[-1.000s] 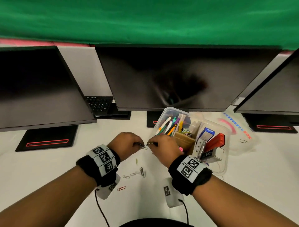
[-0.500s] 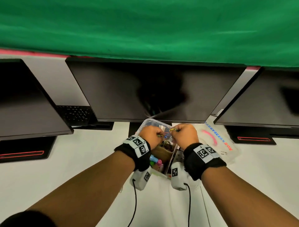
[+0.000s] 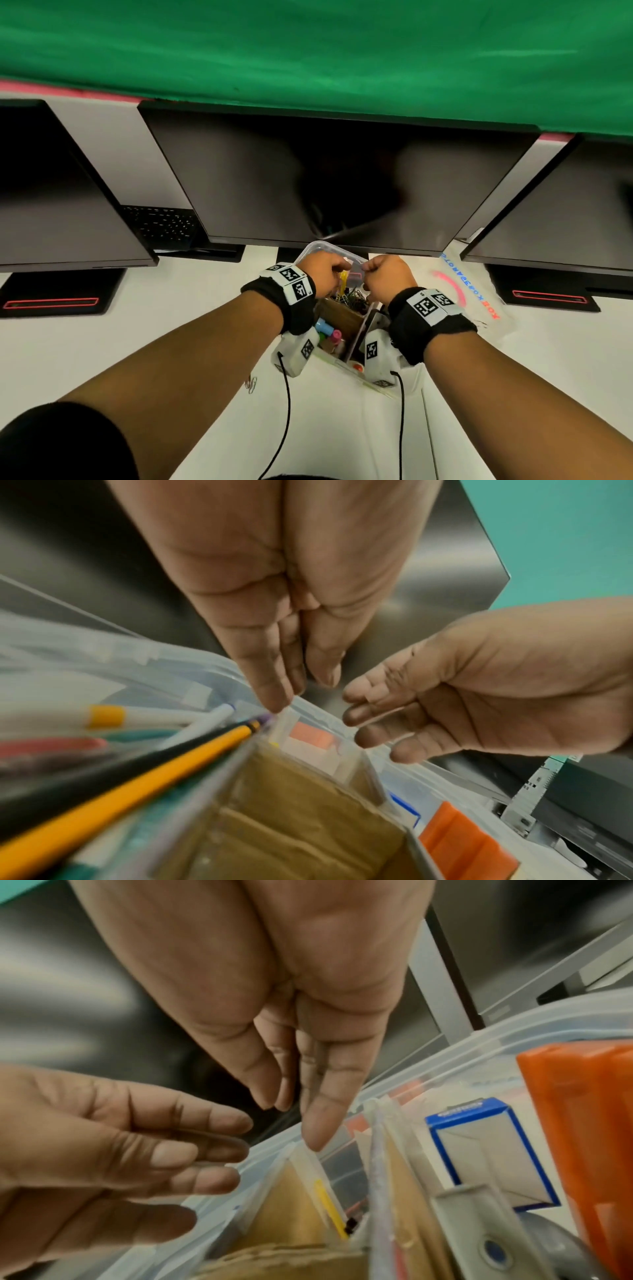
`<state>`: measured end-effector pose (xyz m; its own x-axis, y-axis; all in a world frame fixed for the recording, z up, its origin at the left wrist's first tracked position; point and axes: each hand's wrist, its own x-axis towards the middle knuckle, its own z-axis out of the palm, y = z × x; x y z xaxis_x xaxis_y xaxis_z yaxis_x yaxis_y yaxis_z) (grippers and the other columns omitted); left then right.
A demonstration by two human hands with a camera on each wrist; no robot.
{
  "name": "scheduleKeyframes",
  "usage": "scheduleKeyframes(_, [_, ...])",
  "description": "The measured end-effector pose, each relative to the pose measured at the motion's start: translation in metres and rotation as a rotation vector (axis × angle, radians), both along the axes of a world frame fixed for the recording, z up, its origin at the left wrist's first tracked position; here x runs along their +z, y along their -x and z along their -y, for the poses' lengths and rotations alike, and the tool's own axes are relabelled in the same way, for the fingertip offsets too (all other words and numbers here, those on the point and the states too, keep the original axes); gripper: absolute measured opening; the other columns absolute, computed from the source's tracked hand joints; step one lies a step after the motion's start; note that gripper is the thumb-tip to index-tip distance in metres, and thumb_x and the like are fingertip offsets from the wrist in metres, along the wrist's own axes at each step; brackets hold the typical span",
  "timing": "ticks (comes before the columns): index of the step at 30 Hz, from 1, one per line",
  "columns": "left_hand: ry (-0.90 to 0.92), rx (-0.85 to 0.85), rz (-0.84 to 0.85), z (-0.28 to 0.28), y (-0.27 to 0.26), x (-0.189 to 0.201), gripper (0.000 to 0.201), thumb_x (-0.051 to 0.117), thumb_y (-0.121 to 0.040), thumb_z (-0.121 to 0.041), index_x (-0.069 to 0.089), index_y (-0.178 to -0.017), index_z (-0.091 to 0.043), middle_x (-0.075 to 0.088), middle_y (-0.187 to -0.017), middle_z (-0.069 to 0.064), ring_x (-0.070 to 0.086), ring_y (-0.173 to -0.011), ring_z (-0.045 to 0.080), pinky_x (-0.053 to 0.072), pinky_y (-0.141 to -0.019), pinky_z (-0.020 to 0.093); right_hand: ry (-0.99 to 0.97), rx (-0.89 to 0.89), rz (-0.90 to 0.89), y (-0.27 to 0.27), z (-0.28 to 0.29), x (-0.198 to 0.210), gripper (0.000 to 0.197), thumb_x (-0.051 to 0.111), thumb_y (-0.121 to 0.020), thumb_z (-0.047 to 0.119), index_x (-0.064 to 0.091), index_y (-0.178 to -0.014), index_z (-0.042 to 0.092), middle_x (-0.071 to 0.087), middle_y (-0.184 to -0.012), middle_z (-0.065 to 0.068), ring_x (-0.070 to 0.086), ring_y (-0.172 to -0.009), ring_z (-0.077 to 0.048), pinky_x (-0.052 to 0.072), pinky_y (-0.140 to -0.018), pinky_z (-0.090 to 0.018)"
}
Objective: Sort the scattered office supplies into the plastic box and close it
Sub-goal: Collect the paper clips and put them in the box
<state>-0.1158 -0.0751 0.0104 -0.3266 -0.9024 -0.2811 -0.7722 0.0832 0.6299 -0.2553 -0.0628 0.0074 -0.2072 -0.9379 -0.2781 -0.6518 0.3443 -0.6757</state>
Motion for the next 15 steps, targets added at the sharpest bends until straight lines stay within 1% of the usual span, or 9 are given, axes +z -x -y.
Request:
scheduleKeyframes(2, [0.047, 0.045, -0.025, -0.002, -0.017, 0.002, 0.033, 0.059, -0.088, -0.011, 0.064, -0.118, -0.023, 0.066, -0.118, -0.002, 0.062, -0.105, 0.015, 0.045, -0.086, 0.021, 0.014, 0.046, -0.006, -0.010, -0.003, 0.004, 0.017, 0.055, -0.083, 0.003, 0.069, -0.087, 0.011, 0.069, -0.097, -0.011, 0.066, -0.091, -0.029, 0.057, -0.083, -0.044])
scheduleKeyframes(3, [0.057, 0.061, -0.046, -0.002, -0.026, 0.003, 0.032, 0.061, -0.087, -0.009, 0.066, -0.116, -0.019, 0.067, -0.117, 0.000, 0.062, -0.106, 0.016, 0.044, -0.087, 0.019, 0.022, 0.066, -0.008, -0.017, -0.004, 0.008, 0.016, 0.056, -0.083, 0.004, 0.069, -0.085, 0.012, 0.069, -0.095, -0.010, 0.066, -0.091, -0.028, 0.056, -0.084, -0.042])
scheduleKeyframes(5, [0.060, 0.089, -0.077, -0.006, -0.049, 0.007, 0.029, 0.063, -0.085, -0.006, 0.067, -0.113, -0.013, 0.069, -0.113, 0.004, 0.064, -0.103, 0.017, 0.044, -0.082, 0.018, 0.049, 0.126, -0.018, -0.036, -0.007, 0.013, 0.016, 0.057, -0.083, 0.007, 0.071, -0.081, 0.014, 0.070, -0.093, -0.007, 0.065, -0.090, -0.025, 0.055, -0.086, -0.041])
scheduleKeyframes(7, [0.055, 0.108, -0.061, -0.012, -0.074, 0.007, 0.027, 0.064, -0.085, -0.008, 0.068, -0.111, -0.012, 0.070, -0.109, 0.006, 0.065, -0.097, 0.017, 0.043, -0.078, 0.018, 0.072, 0.224, -0.076, -0.059, -0.012, 0.016, 0.016, 0.057, -0.084, 0.013, 0.071, -0.081, 0.018, 0.071, -0.094, -0.006, 0.065, -0.092, -0.025, 0.053, -0.086, -0.038])
scheduleKeyframes(9, [0.027, 0.115, -0.024, -0.018, -0.099, 0.004, 0.027, 0.065, -0.084, -0.009, 0.067, -0.111, -0.012, 0.069, -0.110, 0.005, 0.064, -0.095, 0.016, 0.042, -0.079, 0.018, 0.087, 0.353, -0.135, -0.082, -0.020, 0.019, 0.018, 0.054, -0.087, 0.015, 0.071, -0.086, 0.014, 0.070, -0.096, -0.005, 0.064, -0.093, -0.024, 0.052, -0.076, -0.030])
scheduleKeyframes(10, [0.007, 0.124, 0.000, -0.023, -0.114, 0.001, 0.028, 0.065, -0.085, -0.010, 0.066, -0.112, -0.012, 0.068, -0.112, 0.004, 0.064, -0.098, 0.017, 0.041, -0.079, 0.018, 0.096, 0.415, -0.139, -0.096, -0.026, 0.019, 0.019, 0.053, -0.087, 0.014, 0.071, -0.091, 0.012, 0.069, -0.099, -0.004, 0.063, -0.094, -0.023, 0.051, -0.073, -0.027])
scheduleKeyframes(13, [-0.060, 0.151, 0.103, -0.038, -0.157, -0.015, 0.032, 0.066, -0.085, -0.014, 0.063, -0.117, -0.014, 0.065, -0.117, 0.004, 0.062, -0.105, 0.017, 0.039, -0.083, 0.017, 0.112, 0.569, -0.125, -0.134, -0.042, 0.009, 0.020, 0.056, -0.086, 0.012, 0.071, -0.100, 0.011, 0.070, -0.106, -0.004, 0.062, -0.099, -0.021, 0.047, -0.086, -0.027])
scheduleKeyframes(15, [-0.123, 0.155, 0.191, -0.049, -0.185, -0.031, 0.036, 0.066, -0.085, -0.017, 0.060, -0.121, -0.016, 0.062, -0.122, 0.003, 0.059, -0.110, 0.017, 0.040, -0.087, 0.019, 0.064, 0.662, -0.161, -0.156, -0.052, -0.009, 0.022, 0.057, -0.085, 0.013, 0.069, -0.104, 0.012, 0.068, -0.110, -0.005, 0.060, -0.104, -0.021, 0.045, -0.088, -0.026])
